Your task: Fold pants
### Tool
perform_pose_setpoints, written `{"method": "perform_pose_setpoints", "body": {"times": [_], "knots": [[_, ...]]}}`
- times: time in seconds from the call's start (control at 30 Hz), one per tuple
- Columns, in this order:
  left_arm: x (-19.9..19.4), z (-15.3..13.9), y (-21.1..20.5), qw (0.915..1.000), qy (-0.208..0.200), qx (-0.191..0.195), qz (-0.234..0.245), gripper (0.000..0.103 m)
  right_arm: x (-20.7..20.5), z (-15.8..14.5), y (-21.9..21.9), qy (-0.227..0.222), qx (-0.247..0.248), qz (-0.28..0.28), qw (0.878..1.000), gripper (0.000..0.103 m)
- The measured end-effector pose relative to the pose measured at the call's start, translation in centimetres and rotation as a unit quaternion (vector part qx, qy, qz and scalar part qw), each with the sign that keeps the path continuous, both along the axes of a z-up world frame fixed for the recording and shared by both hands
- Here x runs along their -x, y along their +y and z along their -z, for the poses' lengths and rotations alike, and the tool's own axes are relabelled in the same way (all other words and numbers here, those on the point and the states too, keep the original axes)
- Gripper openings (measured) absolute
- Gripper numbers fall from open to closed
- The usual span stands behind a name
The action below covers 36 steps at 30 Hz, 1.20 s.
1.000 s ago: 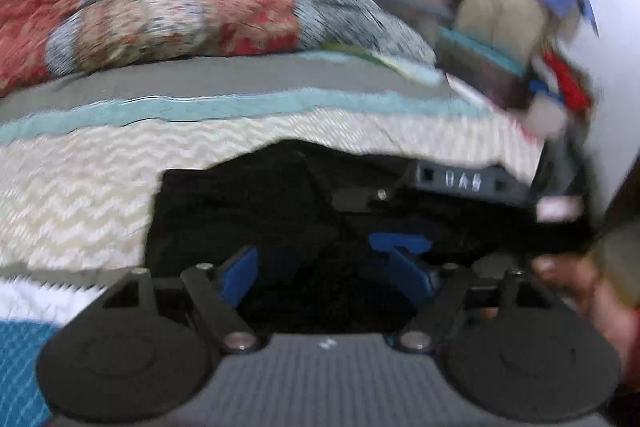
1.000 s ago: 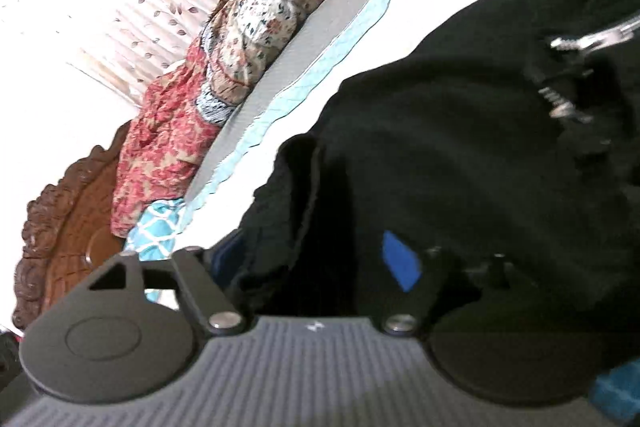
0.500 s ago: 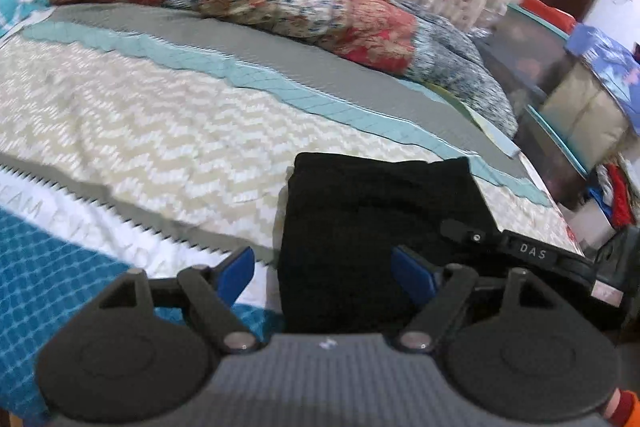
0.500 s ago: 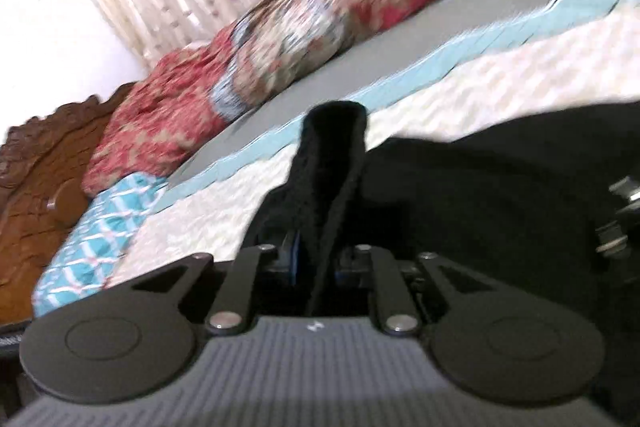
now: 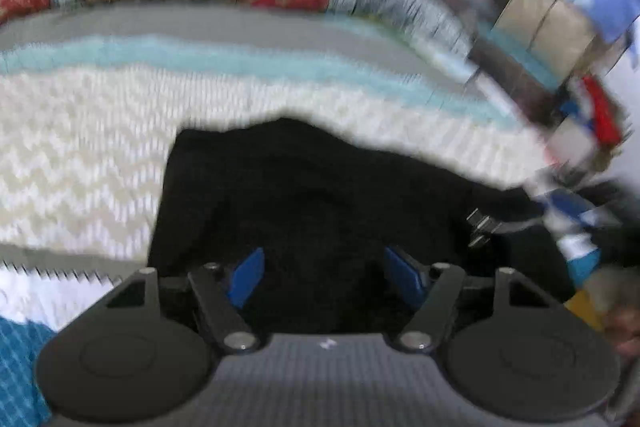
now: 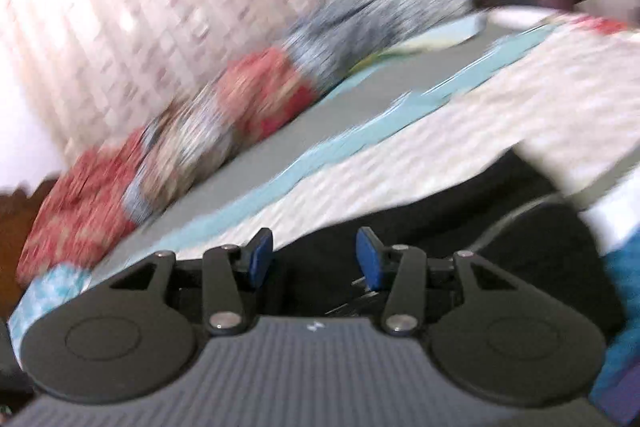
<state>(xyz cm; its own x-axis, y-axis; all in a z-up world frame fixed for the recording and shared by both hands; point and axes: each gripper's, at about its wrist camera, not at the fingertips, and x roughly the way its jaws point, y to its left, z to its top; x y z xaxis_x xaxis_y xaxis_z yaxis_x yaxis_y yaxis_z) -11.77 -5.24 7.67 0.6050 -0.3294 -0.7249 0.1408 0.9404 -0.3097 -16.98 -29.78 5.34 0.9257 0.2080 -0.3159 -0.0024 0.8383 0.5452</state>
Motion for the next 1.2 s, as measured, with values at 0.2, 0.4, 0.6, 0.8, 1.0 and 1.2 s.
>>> {"method": "perform_pose_setpoints", "body": {"times": [0.2,0.4,0.6,0.8,1.0,1.2], "knots": [[-0.2,2.1,-1.7,0.9964,0.023,-0.082,0.004,0.073,2.0,3.2,-7.7,0.047,-0.019,0.125,0.991,0.062],[0.9,-1.6,0.0,0.9993,0.027,-0.024,-0.011,0.073,2.7,6.4,-9.8,0.081,-0.050,0.141,0.985,0.068],[1.2,-5.9,-0.1,0.9997,0.000,0.018,-0.015,0.076,2.1,6.9,-9.0,0.108,-0.071,0.093,0.987,0.038],[-0.7,-9.7,-5.8,0.9973,-0.024,0.017,0.067,0.093,3.6,1.5,-4.6,0.047,0.006,0.046,0.998,0.021],[-3.4,-11.4,-14.2,0.9866,-0.029,-0.015,0.160,0.102,3.7,-0.9,3.0,-0.005,0.166,-0.031,0.986,0.021],[-7.1,-8.8,-19.0,0.9795,0.064,-0.044,0.186,0.059,3.4,-1.2,5.2,-0.011,0.210,-0.053,0.976,0.021]]}}
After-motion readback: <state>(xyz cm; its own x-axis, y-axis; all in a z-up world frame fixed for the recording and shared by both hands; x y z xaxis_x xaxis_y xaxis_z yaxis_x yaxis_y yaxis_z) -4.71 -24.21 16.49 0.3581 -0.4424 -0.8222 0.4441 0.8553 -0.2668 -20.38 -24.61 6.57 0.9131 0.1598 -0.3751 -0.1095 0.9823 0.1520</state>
